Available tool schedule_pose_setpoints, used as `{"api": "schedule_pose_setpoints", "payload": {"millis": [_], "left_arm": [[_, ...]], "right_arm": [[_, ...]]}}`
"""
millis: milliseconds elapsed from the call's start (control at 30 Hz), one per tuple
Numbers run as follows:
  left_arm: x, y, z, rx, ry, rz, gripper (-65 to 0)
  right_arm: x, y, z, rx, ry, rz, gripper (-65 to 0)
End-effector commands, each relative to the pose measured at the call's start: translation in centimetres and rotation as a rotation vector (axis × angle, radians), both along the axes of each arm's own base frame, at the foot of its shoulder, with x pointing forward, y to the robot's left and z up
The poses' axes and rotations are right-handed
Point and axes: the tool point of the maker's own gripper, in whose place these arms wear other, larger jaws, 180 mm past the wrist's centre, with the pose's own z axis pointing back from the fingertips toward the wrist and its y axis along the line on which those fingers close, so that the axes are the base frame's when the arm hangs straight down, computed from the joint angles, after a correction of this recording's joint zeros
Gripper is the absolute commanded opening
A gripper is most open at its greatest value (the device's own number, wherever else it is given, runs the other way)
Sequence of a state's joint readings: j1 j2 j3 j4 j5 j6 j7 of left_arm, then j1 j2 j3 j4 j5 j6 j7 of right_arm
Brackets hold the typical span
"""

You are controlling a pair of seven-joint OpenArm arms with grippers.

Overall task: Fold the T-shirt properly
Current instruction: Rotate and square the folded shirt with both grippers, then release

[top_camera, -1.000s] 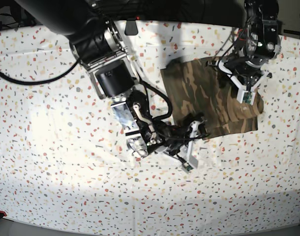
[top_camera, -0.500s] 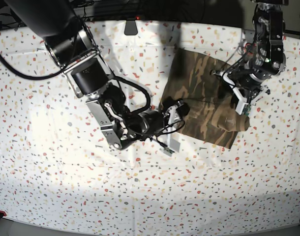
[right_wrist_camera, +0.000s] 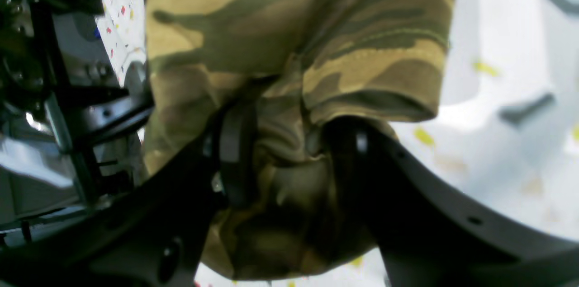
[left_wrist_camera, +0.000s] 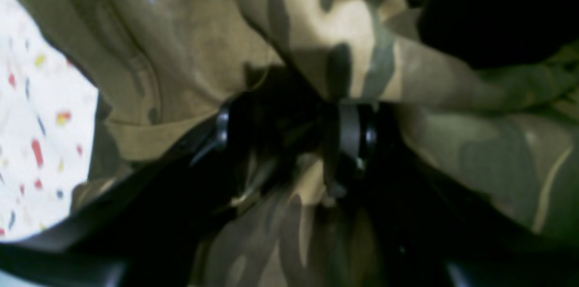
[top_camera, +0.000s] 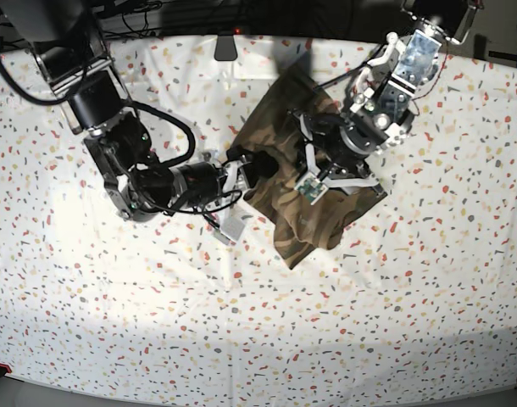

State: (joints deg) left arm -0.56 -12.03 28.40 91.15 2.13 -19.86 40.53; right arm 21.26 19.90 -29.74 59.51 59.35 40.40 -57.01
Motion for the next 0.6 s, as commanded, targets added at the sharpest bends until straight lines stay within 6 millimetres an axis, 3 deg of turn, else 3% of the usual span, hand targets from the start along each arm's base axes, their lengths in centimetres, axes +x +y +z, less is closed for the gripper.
{"api": "schedule_pose_setpoints", "payload": {"millis": [0, 200, 433, 567], "left_arm": [[0.3, -0.9, 0.7, -0.016, -0.019, -0.028, -39.7], [1.2, -0.8, 1.3, -0.006, -0.058, -0.033, -39.7], [2.3, -1.0, 2.2, -0.018, -0.080, -0.036, -39.7], [2.8, -1.0, 2.7, -0.019, -0.093, -0.036, -39.7]], "right_arm": [[-1.5, -2.9, -1.6, -0.128, 0.035, 0.050, -37.5], [-4.7, -5.5, -1.5, -0.126, 0.063, 0.055, -37.5], [-9.5, -4.0, -1.1, -0.085, 0.077, 0.130, -37.5], [-10.9, -3.7, -0.8, -0.060, 0.079, 0.123, -37.5]]}}
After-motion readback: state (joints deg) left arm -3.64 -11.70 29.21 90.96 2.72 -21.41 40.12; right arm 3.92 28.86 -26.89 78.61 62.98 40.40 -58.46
